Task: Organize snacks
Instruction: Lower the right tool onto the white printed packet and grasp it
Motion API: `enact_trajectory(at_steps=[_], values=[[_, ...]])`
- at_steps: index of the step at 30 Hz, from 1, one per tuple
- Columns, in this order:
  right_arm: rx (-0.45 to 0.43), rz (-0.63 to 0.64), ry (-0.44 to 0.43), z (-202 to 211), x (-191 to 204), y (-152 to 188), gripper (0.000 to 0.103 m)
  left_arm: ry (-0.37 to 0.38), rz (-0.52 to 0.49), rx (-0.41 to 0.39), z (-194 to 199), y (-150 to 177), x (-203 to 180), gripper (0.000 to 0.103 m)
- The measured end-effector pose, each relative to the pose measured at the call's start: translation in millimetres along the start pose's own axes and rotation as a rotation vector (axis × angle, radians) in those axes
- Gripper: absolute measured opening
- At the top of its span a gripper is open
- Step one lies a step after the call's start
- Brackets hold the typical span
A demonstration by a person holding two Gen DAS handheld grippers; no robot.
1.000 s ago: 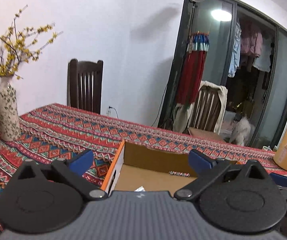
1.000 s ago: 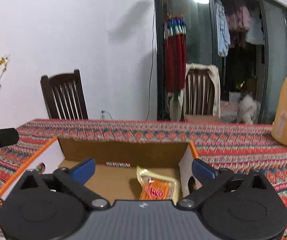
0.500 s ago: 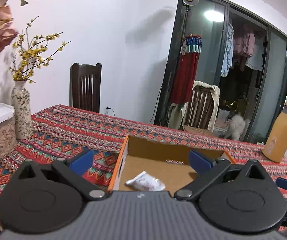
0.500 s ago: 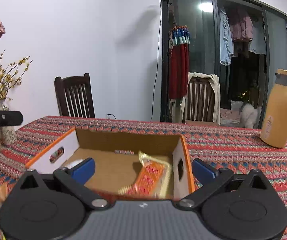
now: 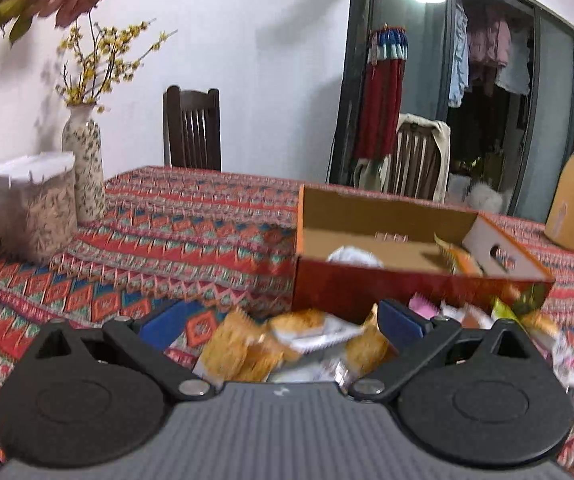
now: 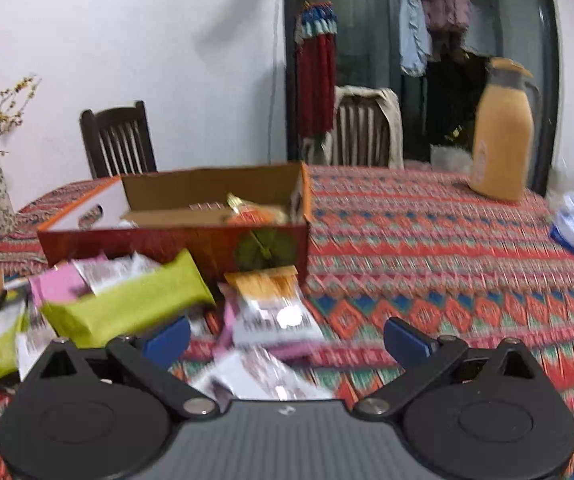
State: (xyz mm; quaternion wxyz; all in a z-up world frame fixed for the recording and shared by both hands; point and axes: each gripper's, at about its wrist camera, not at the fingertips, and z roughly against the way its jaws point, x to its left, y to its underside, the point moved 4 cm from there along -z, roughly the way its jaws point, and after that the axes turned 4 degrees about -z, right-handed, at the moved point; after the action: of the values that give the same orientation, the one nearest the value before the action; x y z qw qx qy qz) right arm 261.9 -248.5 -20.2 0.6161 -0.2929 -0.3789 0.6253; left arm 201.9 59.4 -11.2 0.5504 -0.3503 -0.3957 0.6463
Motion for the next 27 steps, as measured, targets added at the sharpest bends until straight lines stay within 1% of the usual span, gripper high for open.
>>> enact_trajectory(at_steps=[3, 6, 10, 21, 27], values=[[0.021, -0.015, 0.022, -0.6, -8.3, 11.4, 0.103, -0.012, -0.018, 0.0, -0.9, 11.4, 3.0, 0.103], [0.032, -0.032, 0.032, -1.8, -12.1, 16.0, 0.103, -0.007, -0.01, 0.015, -7.6, 17.7, 4.7, 0.103], [0.032, -0.028, 0.023, -4.0, -8.2, 17.8, 0.103, 0.001, -0.013, -0.009, -9.7, 22.1, 2.7, 0.103], [0.075, -0.035, 0.002, -21.4, 2.5, 21.3, 0.103, 0.028, 0.006, -0.009, -12.6, 23.9, 4.2, 0.103], [0.13, -0.03, 0.026, -40.7, 9.9, 21.6, 0.103, 0.036, 0.019, -0.003, -13.5, 24.5, 6.3, 0.103]])
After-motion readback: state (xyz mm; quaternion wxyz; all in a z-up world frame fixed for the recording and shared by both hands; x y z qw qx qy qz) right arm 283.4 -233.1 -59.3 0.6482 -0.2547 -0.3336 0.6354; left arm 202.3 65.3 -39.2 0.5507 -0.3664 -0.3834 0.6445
